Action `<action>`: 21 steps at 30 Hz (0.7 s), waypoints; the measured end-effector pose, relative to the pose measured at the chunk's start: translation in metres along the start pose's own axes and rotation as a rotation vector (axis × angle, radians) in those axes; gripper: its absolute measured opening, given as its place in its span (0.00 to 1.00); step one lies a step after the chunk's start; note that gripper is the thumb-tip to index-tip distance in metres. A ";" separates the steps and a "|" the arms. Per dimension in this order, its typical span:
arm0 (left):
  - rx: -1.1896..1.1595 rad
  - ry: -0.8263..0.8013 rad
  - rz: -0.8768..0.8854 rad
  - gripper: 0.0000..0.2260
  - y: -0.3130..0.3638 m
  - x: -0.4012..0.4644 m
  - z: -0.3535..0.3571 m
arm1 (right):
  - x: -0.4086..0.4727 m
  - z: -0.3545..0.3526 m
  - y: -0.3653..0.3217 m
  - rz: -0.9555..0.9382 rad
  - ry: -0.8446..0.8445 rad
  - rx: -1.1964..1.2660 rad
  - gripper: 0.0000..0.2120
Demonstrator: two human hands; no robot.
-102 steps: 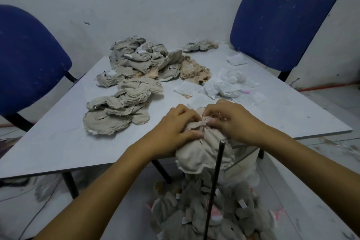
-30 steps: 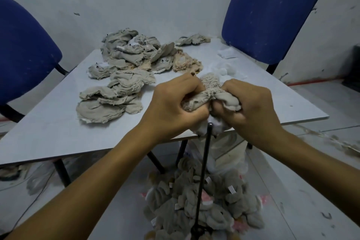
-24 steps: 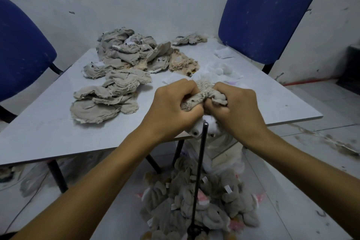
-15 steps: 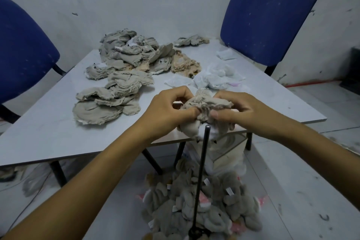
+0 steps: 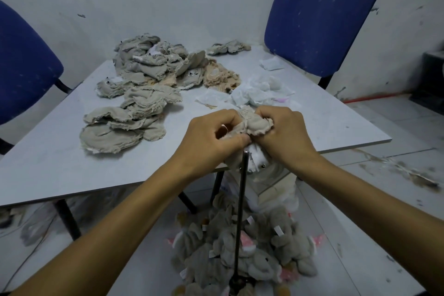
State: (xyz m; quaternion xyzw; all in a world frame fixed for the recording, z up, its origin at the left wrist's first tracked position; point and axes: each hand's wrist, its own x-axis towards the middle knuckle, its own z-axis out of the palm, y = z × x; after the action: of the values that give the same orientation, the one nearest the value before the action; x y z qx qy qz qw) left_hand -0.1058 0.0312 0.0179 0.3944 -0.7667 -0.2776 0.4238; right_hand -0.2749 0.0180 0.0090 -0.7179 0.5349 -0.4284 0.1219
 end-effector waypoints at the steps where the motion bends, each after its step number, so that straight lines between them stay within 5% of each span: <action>1: 0.001 0.006 -0.012 0.07 -0.003 0.001 -0.003 | 0.003 0.001 -0.001 0.017 -0.053 0.014 0.10; 5: -0.085 -0.001 -0.068 0.07 -0.015 0.001 -0.025 | 0.005 -0.022 0.002 -0.021 -0.512 0.342 0.09; 7: -0.017 0.037 -0.045 0.09 -0.018 0.000 -0.022 | 0.001 -0.029 0.002 -0.025 -0.608 0.385 0.11; 10: 0.105 0.123 -0.025 0.13 -0.015 0.000 -0.007 | -0.002 -0.021 -0.001 -0.025 -0.455 0.323 0.10; 15: -0.115 -0.069 -0.078 0.10 -0.008 0.003 -0.016 | -0.005 -0.014 0.001 0.054 -0.261 0.348 0.11; 21: 0.137 -0.048 0.117 0.06 -0.001 -0.004 -0.004 | -0.009 0.005 -0.003 0.103 0.058 0.159 0.14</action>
State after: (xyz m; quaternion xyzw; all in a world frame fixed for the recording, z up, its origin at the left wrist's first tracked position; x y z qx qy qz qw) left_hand -0.1008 0.0338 0.0167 0.3703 -0.8155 -0.2087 0.3927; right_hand -0.2698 0.0261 0.0035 -0.6650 0.5385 -0.4834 0.1848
